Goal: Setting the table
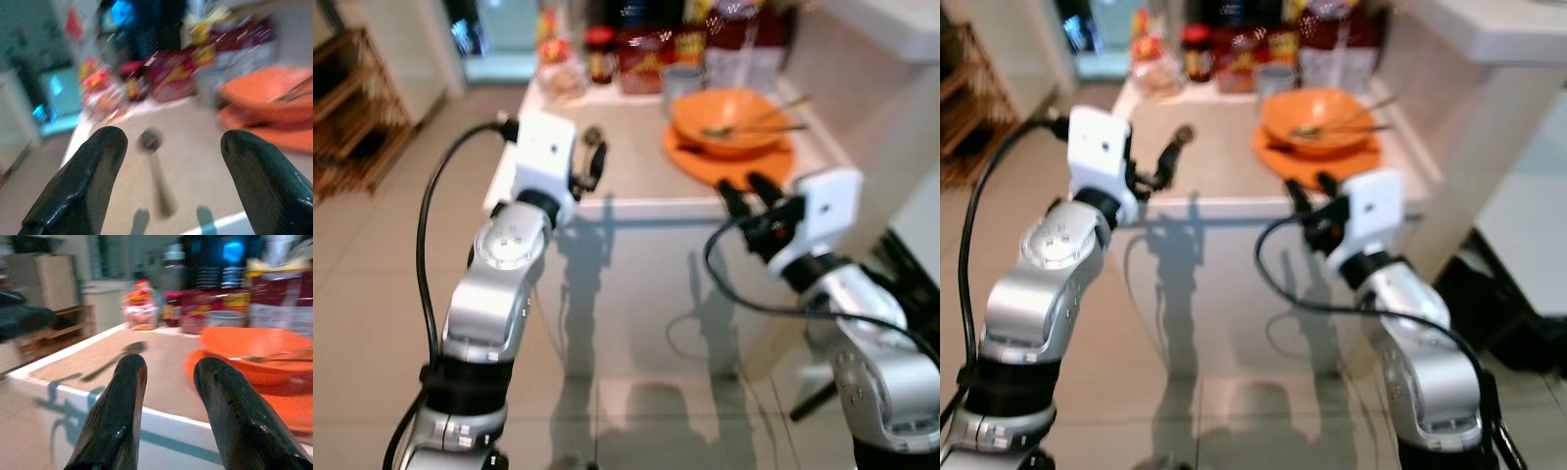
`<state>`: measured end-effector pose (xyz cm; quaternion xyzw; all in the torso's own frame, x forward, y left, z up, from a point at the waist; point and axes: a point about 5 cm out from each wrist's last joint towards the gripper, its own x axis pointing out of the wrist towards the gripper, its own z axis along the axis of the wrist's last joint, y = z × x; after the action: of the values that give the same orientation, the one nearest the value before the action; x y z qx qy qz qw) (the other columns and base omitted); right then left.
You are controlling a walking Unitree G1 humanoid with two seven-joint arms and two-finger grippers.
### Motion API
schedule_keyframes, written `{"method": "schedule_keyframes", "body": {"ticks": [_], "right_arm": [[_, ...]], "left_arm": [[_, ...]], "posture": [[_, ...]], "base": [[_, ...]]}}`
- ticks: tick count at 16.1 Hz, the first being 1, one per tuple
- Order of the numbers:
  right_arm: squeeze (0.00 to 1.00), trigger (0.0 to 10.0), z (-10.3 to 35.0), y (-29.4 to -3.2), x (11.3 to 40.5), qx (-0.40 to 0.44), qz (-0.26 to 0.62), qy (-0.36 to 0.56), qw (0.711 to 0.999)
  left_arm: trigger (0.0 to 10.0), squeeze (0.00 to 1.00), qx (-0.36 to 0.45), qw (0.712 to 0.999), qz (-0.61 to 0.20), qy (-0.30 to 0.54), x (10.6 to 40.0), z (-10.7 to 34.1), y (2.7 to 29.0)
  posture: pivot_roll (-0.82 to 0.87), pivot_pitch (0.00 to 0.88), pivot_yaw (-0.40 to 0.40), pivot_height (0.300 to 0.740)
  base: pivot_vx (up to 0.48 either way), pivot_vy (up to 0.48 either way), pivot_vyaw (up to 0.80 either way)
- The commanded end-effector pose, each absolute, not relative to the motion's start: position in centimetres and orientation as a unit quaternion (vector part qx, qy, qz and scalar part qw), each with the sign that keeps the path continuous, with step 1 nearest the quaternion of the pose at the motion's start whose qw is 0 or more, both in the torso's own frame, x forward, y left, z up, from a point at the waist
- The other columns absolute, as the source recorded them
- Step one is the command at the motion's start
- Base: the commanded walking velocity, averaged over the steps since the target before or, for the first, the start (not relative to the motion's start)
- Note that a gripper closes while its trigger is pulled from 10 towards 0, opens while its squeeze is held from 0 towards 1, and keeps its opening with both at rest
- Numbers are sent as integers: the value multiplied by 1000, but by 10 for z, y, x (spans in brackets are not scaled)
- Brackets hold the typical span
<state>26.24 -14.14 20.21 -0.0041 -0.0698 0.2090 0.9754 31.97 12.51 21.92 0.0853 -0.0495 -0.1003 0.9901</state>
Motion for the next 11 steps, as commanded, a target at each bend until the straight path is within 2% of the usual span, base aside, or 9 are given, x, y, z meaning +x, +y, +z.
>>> {"method": "schedule_keyframes", "body": {"ticks": [1, 10, 11], "right_arm": [[0, 10000, 206, -144, 261, -10, 209, -74, 975], [0, 10000, 198, -147, 263, 15, 153, -62, 986], [0, 10000, 197, -146, 264, 15, 154, -58, 986]], "left_arm": [[10000, 306, 87, 990, -93, -53, 321, 222, 127], [10000, 306, 75, 990, -110, -49, 313, 216, 121], [10000, 306, 76, 991, -104, -48, 311, 215, 123]], "posture": [[-9, 6, 21, 740], [-13, 19, -1, 740], [-10, 18, -7, 740]], "base": [[277, 0, 0], [403, 0, 0], [431, 0, -438]]}}
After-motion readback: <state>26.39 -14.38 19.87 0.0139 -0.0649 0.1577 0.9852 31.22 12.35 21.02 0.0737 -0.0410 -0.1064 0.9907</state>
